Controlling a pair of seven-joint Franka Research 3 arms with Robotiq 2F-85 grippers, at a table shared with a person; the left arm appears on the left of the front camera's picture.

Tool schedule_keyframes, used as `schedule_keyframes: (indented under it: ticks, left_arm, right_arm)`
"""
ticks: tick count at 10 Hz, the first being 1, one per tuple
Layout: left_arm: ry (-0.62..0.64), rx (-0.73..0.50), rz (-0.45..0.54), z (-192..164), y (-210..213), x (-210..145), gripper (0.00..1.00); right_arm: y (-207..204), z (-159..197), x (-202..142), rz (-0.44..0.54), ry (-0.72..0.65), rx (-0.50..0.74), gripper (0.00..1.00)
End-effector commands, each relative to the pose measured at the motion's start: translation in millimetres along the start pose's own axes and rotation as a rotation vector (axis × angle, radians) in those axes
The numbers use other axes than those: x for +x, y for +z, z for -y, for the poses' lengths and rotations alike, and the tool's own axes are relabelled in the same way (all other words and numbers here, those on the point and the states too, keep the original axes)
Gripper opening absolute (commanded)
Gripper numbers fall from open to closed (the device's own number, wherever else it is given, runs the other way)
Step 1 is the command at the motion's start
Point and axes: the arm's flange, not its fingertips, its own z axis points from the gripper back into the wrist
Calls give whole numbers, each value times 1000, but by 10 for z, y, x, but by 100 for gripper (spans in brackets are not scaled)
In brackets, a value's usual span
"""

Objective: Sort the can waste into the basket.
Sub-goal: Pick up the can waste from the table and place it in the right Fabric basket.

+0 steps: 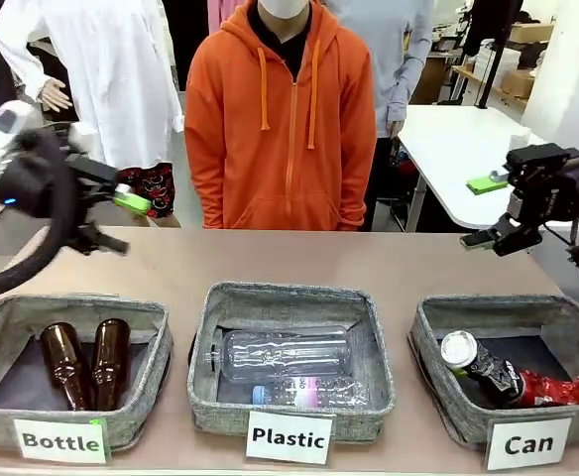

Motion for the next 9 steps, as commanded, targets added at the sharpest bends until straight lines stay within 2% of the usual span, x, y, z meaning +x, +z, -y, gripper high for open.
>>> schedule_keyframes:
  ticks: [1,2,3,4,9]
  left_arm:
    - [168,-201,429,-289,274,-283,100]
    - [193,-241,491,-482,456,-412,100]
    - [235,-254,551,-622,606,-556,100]
    - [184,-137,263,-488,498,-287,100]
    - [184,-137,263,-488,498,-287,100]
  right_arm:
    - [355,124,110,52,-5,17,100]
    - [528,189,94,109,-17,17,100]
    - [679,231,68,183,-40,-42,100]
    - [363,247,72,50,-36,23,100]
    - [363,247,72,50,-36,23,100]
